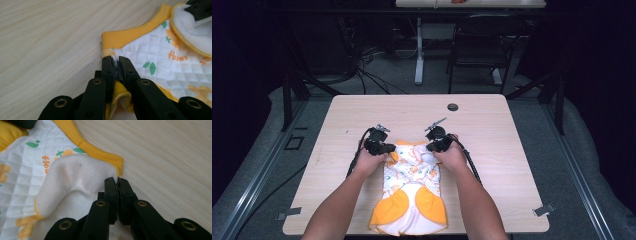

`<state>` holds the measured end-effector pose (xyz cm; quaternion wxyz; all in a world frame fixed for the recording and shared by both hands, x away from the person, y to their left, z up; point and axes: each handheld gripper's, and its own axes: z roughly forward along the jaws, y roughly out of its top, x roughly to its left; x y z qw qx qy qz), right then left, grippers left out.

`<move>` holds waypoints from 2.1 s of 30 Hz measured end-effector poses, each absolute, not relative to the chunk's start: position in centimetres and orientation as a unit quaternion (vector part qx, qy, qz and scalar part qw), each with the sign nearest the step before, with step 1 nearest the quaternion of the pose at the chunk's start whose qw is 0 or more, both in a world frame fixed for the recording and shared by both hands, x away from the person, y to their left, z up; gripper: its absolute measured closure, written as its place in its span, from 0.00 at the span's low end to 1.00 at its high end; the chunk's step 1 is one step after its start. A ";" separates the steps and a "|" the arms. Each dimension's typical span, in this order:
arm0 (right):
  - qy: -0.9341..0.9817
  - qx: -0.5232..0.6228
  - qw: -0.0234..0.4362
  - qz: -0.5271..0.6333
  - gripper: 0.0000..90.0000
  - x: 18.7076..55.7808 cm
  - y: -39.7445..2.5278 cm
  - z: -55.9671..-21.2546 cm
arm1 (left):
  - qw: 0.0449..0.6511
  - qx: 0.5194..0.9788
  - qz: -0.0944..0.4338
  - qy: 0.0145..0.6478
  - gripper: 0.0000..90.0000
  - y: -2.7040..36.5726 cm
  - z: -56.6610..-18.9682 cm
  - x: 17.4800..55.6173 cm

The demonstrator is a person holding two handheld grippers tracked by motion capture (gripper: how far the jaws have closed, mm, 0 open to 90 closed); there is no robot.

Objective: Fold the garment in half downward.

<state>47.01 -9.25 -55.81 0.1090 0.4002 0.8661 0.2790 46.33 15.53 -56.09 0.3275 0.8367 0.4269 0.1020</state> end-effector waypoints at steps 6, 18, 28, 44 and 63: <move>0.870 0.385 0.110 0.288 0.97 46.9 -9.6 -54.5 | 0.341 0.835 0.108 0.419 0.93 15.9 -54.7 46.2; 0.855 0.375 0.132 0.332 0.97 46.0 -11.0 -51.3 | 0.368 0.829 0.133 0.398 0.94 16.0 -51.4 45.8; 0.857 0.347 0.162 0.344 0.97 45.2 -10.9 -48.1 | 0.387 0.822 0.151 0.390 0.94 16.5 -48.9 45.5; 0.852 0.331 0.198 0.355 0.97 45.1 -10.7 -45.3 | 0.401 0.816 0.178 0.377 0.94 16.5 -46.1 45.5; 0.856 0.287 0.224 0.368 0.97 43.0 -11.1 -44.5 | 0.419 0.823 0.185 0.337 0.94 16.9 -45.6 43.7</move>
